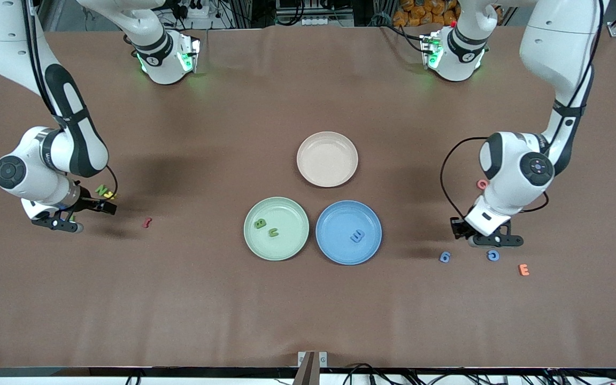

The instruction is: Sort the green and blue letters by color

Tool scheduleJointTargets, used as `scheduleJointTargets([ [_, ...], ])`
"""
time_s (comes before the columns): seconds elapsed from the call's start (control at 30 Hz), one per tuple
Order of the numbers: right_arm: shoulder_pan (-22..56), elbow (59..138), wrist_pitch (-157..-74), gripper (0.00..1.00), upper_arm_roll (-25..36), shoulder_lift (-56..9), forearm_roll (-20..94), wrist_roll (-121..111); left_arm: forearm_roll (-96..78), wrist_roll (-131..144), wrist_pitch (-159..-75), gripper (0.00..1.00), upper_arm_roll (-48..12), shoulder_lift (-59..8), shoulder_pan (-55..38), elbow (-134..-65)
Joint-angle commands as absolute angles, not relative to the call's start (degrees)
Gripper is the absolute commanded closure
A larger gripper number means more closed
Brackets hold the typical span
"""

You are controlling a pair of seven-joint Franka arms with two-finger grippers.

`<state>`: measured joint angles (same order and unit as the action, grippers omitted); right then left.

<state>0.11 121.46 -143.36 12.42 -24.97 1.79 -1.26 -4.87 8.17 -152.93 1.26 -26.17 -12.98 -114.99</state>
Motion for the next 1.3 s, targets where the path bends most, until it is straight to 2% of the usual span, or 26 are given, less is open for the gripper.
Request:
scheduleJointTargets([
  [0.0,-1.93,124.54,-143.79,0.0,12.04,-21.27,1.41,-4.38,-5.1,14.49,-152.93,0.8,4.48,-23.73,-18.8,-116.72],
  [0.1,-4.91,124.37,-143.88,0.0,11.87,-21.62,1.41,-8.51,-4.66,18.79,-152.84,0.8,5.8,-23.64,-22.22,-116.63],
  [0.5,-8.7,124.72,-143.26,0.0,11.51,-22.41,1.41,-14.33,-2.55,32.25,-150.74,0.81,9.93,-24.08,-32.78,-114.96],
  [0.83,-9.93,127.09,-142.47,0.0,8.79,-22.5,3.25,-14.33,0.09,41.56,-149.68,0.82,10.37,-24.26,-37.17,-113.91],
  [1.07,-10.81,127.27,-142.21,0.0,8.17,-22.5,4.04,-19.77,0.35,45.61,-143.62,0.82,11.16,-24.96,-39.55,-109.34],
  [1.27,-11.07,127.27,-142.21,0.0,8.26,-22.5,4.66,-23.19,0.35,48.07,-142.38,0.83,11.08,-26.37,-40.43,-106.79],
])
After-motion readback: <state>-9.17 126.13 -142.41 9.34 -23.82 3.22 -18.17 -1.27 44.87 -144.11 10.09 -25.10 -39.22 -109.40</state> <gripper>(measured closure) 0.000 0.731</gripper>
